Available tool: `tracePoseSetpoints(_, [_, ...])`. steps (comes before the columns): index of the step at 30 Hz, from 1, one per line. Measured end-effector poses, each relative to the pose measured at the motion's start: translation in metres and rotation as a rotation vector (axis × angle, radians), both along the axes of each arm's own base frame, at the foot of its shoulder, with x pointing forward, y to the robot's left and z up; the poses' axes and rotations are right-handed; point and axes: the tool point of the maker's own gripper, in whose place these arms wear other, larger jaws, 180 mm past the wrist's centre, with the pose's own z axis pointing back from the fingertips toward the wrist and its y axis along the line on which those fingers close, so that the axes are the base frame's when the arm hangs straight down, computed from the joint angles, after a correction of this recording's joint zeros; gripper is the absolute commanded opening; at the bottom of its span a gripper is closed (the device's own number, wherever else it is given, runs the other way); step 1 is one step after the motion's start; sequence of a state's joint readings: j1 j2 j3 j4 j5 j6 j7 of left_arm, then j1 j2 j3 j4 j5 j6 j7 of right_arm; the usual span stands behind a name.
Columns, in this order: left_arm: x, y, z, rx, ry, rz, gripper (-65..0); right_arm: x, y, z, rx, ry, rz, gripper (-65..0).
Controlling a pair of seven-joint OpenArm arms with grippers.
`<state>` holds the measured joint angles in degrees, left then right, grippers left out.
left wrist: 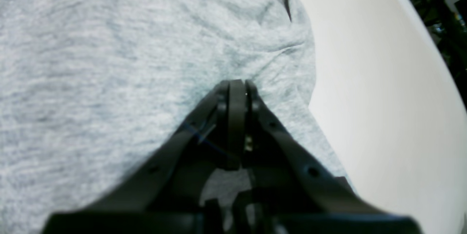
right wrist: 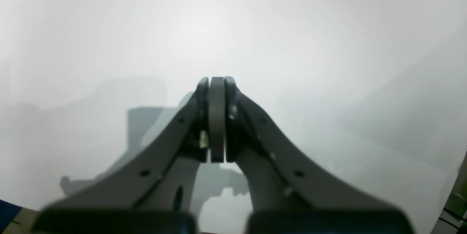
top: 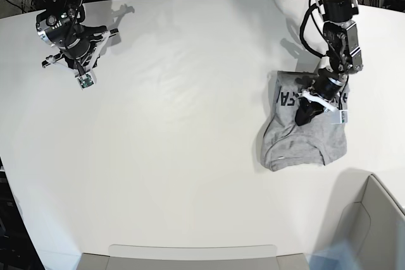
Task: Fold the T-shirt properly
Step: 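Push the folded shirt with the left gripper to tidy its edges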
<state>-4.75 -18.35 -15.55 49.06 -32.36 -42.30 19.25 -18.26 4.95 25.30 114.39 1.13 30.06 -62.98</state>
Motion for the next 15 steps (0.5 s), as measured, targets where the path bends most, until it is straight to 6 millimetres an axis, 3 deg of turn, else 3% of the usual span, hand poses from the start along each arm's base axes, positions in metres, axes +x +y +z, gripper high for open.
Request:
tracePoseSetpoints(7, [-0.002,0.010,0.020,0.160,0.006,-0.038,-65.0,0.000,0.007,-0.001,0.024,-0.002,-0.008,-65.0])
tracePoseSetpoints(12, [-0.006,0.007,0.045,0.244,-0.028,-0.082,-65.0,0.001,0.007,-0.001,0.026,-0.004,-0.007,-65.0])
tracePoseSetpoints(15, [-0.007,0.017,0.063,0.309,-0.044,-0.035,-65.0,0.001,0.007,-0.001,0.022,-0.004,-0.007,-65.0])
